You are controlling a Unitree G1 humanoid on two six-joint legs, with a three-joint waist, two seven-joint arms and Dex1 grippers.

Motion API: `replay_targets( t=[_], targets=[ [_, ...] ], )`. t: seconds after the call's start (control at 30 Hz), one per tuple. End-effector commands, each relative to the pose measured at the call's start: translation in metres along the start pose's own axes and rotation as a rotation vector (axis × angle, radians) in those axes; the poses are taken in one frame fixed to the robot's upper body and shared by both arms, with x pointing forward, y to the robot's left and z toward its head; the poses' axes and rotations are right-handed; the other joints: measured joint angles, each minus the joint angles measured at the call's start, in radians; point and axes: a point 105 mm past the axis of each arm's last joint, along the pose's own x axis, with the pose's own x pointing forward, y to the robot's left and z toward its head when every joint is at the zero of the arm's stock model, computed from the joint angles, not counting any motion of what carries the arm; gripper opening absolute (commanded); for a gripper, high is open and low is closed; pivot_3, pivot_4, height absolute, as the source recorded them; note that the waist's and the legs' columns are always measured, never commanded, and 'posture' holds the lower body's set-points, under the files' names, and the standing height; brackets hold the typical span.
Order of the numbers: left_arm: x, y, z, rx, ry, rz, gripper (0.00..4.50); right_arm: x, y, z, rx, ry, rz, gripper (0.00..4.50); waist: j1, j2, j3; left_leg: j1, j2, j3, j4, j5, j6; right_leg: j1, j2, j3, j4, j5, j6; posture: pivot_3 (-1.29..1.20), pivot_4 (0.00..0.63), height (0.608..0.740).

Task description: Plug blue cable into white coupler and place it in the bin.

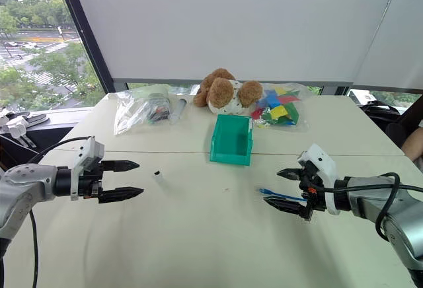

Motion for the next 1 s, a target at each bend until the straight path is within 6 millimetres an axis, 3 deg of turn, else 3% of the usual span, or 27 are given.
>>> replay_targets(
  t=[0.03, 0.5, 0.67, 0.83, 1.0],
  targets=[
    [0.001, -0.001, 0.010, 0.036, -0.028, -0.001, 4.50, -0.004, 0.000, 0.008, -0.047, -0.014, -0.009, 4.38, 0.000, 0.000, 0.000, 0.000, 0.000, 0.000, 0.000, 0.000, 0.000, 0.000, 0.000, 0.000, 0.000, 0.000, 0.000, 0.00, 0.150, 0.740],
    [0.012, 0.000, 0.021, 0.037, -0.064, -0.028, 4.50, -0.014, -0.005, 0.003, -0.050, 0.026, -0.043, 4.38, 0.000, 0.000, 0.000, 0.000, 0.000, 0.000, 0.000, 0.000, 0.000, 0.000, 0.003, -0.001, 0.000, 0.000, 0.000, 0.00, 0.150, 0.740],
    [0.015, 0.000, 0.022, 0.040, -0.069, -0.037, 4.50, -0.018, -0.016, -0.002, -0.057, 0.070, -0.074, 4.38, 0.000, 0.000, 0.000, 0.000, 0.000, 0.000, 0.000, 0.000, 0.000, 0.000, 0.003, 0.000, 0.000, 0.000, 0.000, 0.00, 0.150, 0.740],
    [0.021, 0.000, 0.020, 0.047, -0.072, -0.051, 4.50, -0.023, -0.045, -0.020, -0.057, 0.153, -0.065, 4.38, -0.002, 0.000, 0.000, 0.000, 0.000, 0.001, 0.000, 0.000, 0.000, 0.000, 0.003, -0.001, 0.000, 0.000, 0.000, 0.00, 0.150, 0.740],
    [0.027, -0.001, 0.019, 0.051, -0.083, -0.057, 4.50, -0.010, -0.073, -0.049, -0.068, 0.245, -0.034, 4.38, -0.008, 0.000, 0.000, 0.001, 0.000, 0.001, 0.001, 0.000, 0.000, 0.000, 0.004, 0.000, 0.000, 0.000, 0.000, 0.00, 0.150, 0.740]
  ],
)
